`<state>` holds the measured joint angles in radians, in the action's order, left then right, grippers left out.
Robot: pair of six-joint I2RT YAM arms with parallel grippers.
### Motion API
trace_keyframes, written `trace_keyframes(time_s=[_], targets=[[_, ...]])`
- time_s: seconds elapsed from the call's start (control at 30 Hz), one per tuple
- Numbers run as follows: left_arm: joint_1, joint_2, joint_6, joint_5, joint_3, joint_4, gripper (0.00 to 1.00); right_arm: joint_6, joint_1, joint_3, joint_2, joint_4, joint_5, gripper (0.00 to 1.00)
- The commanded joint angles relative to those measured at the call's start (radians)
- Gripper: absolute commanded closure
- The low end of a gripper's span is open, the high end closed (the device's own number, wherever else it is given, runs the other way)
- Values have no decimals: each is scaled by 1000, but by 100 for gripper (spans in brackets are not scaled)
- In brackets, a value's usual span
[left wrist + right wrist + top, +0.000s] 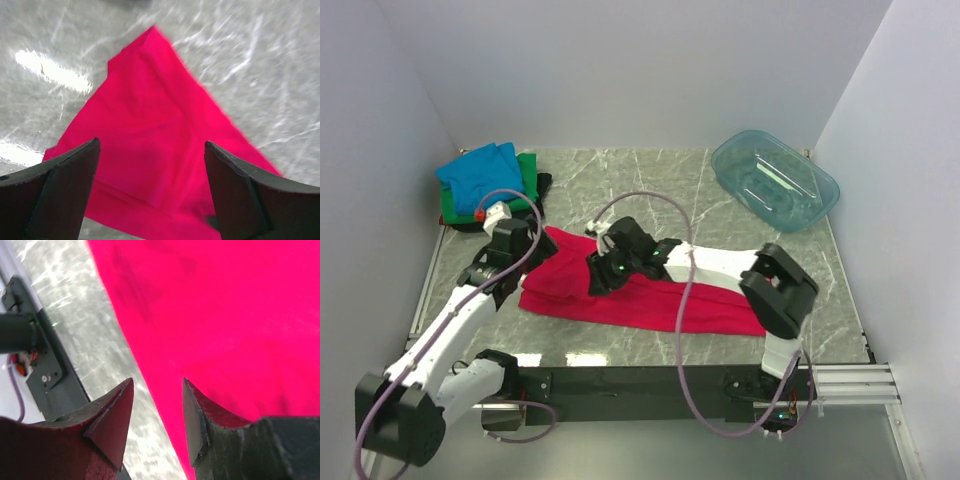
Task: Fold and stack the t-shirts
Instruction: Fold the tshirt
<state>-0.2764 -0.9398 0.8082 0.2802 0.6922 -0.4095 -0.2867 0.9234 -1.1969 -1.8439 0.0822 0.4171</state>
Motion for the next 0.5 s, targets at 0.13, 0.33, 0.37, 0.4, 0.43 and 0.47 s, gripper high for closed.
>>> trace_keyframes(time_s=[0.13, 0.33, 0.37, 0.4, 0.43, 0.47], targets=[[-67, -155, 34, -81, -59, 182, 10, -72, -92, 141, 236, 86, -290, 49], [-144, -367, 48, -148, -33, 294, 9, -144, -250, 342, 418, 136, -409, 48], [-145, -395, 48, -166, -28, 307, 9, -146, -262, 356, 437, 164, -416, 48], [-147, -451, 45, -173, -25, 319, 9, -153, -265, 368, 452, 178, -457, 48], [-149, -477, 43, -179, -20, 337, 9, -163, -270, 394, 480, 191, -474, 48], [-149, -505, 39, -191, -5, 345, 9, -169, -274, 410, 491, 197, -480, 48]])
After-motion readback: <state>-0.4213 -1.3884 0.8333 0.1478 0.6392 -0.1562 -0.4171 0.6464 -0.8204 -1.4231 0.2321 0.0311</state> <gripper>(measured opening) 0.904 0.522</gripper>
